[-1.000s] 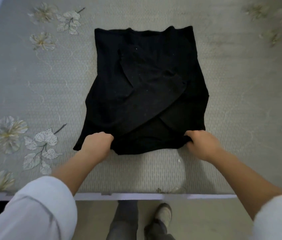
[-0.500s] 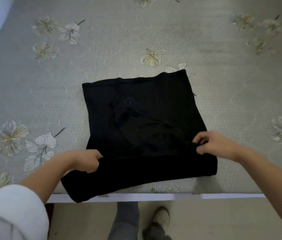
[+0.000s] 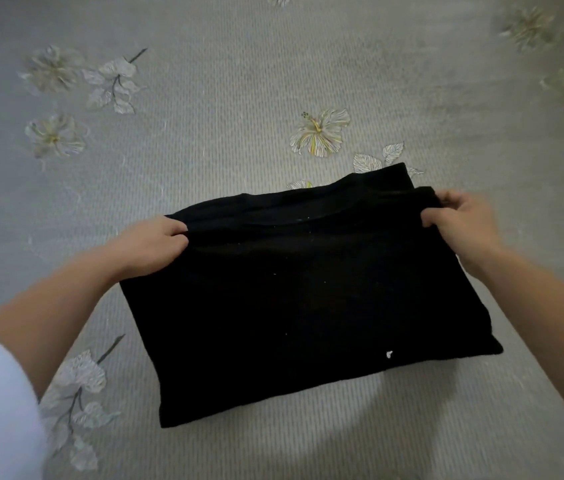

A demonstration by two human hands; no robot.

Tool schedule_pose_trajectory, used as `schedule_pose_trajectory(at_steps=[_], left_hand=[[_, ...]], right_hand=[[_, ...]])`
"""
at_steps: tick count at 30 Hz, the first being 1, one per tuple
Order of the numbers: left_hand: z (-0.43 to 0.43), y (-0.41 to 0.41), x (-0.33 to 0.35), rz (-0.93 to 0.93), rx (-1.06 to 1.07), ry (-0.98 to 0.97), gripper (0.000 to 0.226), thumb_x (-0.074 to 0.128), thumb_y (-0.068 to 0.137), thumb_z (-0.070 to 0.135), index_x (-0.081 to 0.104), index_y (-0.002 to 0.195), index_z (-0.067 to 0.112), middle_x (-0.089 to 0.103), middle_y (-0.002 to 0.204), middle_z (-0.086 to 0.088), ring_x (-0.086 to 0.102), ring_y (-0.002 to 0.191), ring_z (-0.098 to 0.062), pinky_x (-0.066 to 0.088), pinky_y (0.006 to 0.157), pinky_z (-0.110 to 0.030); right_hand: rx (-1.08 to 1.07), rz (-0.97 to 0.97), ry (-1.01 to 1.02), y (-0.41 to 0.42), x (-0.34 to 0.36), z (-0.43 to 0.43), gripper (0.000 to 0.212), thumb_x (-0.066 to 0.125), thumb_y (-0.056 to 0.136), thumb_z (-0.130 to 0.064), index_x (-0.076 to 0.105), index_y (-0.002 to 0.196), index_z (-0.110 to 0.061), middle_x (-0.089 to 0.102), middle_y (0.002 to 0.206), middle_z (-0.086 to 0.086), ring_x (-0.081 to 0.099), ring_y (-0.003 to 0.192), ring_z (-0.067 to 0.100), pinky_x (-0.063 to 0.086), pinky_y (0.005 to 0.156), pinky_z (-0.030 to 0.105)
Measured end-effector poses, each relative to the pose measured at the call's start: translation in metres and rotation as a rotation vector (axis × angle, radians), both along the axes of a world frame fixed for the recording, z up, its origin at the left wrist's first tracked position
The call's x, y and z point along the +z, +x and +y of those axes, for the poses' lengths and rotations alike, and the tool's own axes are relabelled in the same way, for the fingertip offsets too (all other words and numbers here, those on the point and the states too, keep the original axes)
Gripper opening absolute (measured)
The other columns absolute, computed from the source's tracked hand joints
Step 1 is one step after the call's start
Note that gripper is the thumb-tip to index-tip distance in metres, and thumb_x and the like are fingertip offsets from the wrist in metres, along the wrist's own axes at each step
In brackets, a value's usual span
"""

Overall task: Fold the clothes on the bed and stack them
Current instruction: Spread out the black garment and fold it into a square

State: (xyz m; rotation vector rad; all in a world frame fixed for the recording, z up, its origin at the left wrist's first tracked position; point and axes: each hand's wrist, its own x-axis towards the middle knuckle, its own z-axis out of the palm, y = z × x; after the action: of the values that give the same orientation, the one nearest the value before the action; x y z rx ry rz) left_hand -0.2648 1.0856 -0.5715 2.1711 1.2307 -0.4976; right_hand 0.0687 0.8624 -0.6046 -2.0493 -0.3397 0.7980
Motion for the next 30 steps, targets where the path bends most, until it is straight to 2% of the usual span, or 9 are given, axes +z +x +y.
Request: schedule_pose_trajectory(at_steps=[4, 8, 11, 13, 14, 18, 21, 25, 30], left_hand=[[0.032, 0.019, -0.011, -0.031, 0.004, 0.142, 0.023, 0.046, 0.090, 0.013, 0.056, 0.069, 0.016, 0.058, 0.071, -0.002, 0.056, 0.075, -0.025, 0.039, 0.065, -0.034], [0.044, 0.031, -0.030, -0.177, 0.176, 0.301, 0.018, 0.047, 0.090, 0.014, 0.064, 0.093, 0.018, 0.060, 0.080, 0.000, 0.052, 0.074, -0.019, 0.034, 0.065, -0.031], [0.035, 0.036, -0.052, -0.260, 0.235, 0.422, 0.033, 0.044, 0.095, 0.017, 0.054, 0.126, 0.014, 0.060, 0.120, -0.011, 0.054, 0.104, -0.028, 0.040, 0.084, -0.036], [0.010, 0.035, -0.068, -0.240, 0.170, 0.473, 0.048, 0.040, 0.099, 0.024, 0.034, 0.145, 0.014, 0.034, 0.150, -0.014, 0.030, 0.138, -0.030, 0.025, 0.110, -0.044], [-0.008, 0.034, -0.075, -0.226, 0.118, 0.476, 0.053, 0.038, 0.099, 0.029, 0.025, 0.149, 0.016, 0.018, 0.157, -0.012, 0.013, 0.145, -0.027, 0.014, 0.115, -0.045], [-0.099, 0.029, -0.098, -0.215, -0.121, 0.395, 0.058, 0.023, 0.098, 0.046, 0.010, 0.152, 0.029, -0.004, 0.161, -0.005, -0.012, 0.146, -0.020, 0.001, 0.116, -0.042], [-0.140, 0.022, -0.113, -0.173, -0.121, 0.318, 0.059, 0.010, 0.097, 0.055, -0.006, 0.151, 0.037, -0.014, 0.159, -0.004, -0.020, 0.145, -0.020, -0.004, 0.115, -0.042], [-0.148, 0.017, -0.122, -0.066, -0.106, 0.325, 0.059, 0.004, 0.095, 0.058, -0.018, 0.146, 0.039, -0.028, 0.155, -0.005, -0.029, 0.141, -0.023, -0.006, 0.118, -0.043], [-0.149, 0.020, -0.112, -0.097, -0.156, 0.322, 0.065, 0.006, 0.094, 0.061, -0.016, 0.148, 0.034, -0.029, 0.155, -0.007, -0.028, 0.142, -0.022, -0.010, 0.118, -0.041]], right_hand=[[-0.031, -0.089, 0.021, 0.011, -0.010, 0.036, 0.024, 0.059, 0.072, 0.001, 0.063, 0.070, -0.023, 0.064, 0.065, -0.005, 0.062, 0.055, 0.008, 0.053, 0.056, 0.023], [-0.032, -0.157, 0.001, 0.019, -0.026, 0.063, 0.024, 0.057, 0.079, 0.001, 0.063, 0.083, -0.021, 0.067, 0.086, 0.002, 0.066, 0.079, 0.018, 0.055, 0.079, 0.035], [0.038, -0.293, -0.129, 0.018, -0.038, 0.069, 0.037, 0.055, 0.084, -0.004, 0.059, 0.120, -0.013, 0.065, 0.113, 0.008, 0.062, 0.104, 0.025, 0.048, 0.092, 0.035], [0.186, -0.530, -0.280, 0.003, -0.044, 0.062, 0.044, 0.056, 0.089, -0.015, 0.049, 0.132, -0.010, 0.055, 0.130, 0.011, 0.051, 0.120, 0.029, 0.037, 0.101, 0.040], [0.275, -0.619, -0.316, -0.009, -0.046, 0.055, 0.050, 0.055, 0.090, -0.020, 0.043, 0.138, -0.011, 0.048, 0.140, 0.010, 0.042, 0.130, 0.029, 0.030, 0.106, 0.044], [0.607, -0.763, -0.249, -0.065, -0.052, 0.014, 0.057, 0.055, 0.093, -0.030, 0.038, 0.145, -0.016, 0.028, 0.156, 0.006, 0.017, 0.146, 0.020, 0.016, 0.113, 0.045], [0.838, -0.798, -0.414, -0.084, -0.062, -0.020, 0.061, 0.032, 0.097, -0.050, 0.021, 0.151, -0.026, 0.012, 0.160, 0.001, -0.003, 0.147, 0.016, 0.003, 0.118, 0.043], [0.822, -0.721, -0.659, -0.073, -0.075, -0.050, 0.062, 0.000, 0.090, -0.060, -0.015, 0.146, -0.038, -0.013, 0.160, -0.005, -0.022, 0.143, 0.013, -0.010, 0.118, 0.040], [0.784, -0.778, -0.637, -0.064, -0.076, -0.068, 0.058, -0.002, 0.094, -0.058, -0.009, 0.148, -0.037, -0.010, 0.158, -0.005, -0.017, 0.144, 0.011, -0.009, 0.117, 0.041]])
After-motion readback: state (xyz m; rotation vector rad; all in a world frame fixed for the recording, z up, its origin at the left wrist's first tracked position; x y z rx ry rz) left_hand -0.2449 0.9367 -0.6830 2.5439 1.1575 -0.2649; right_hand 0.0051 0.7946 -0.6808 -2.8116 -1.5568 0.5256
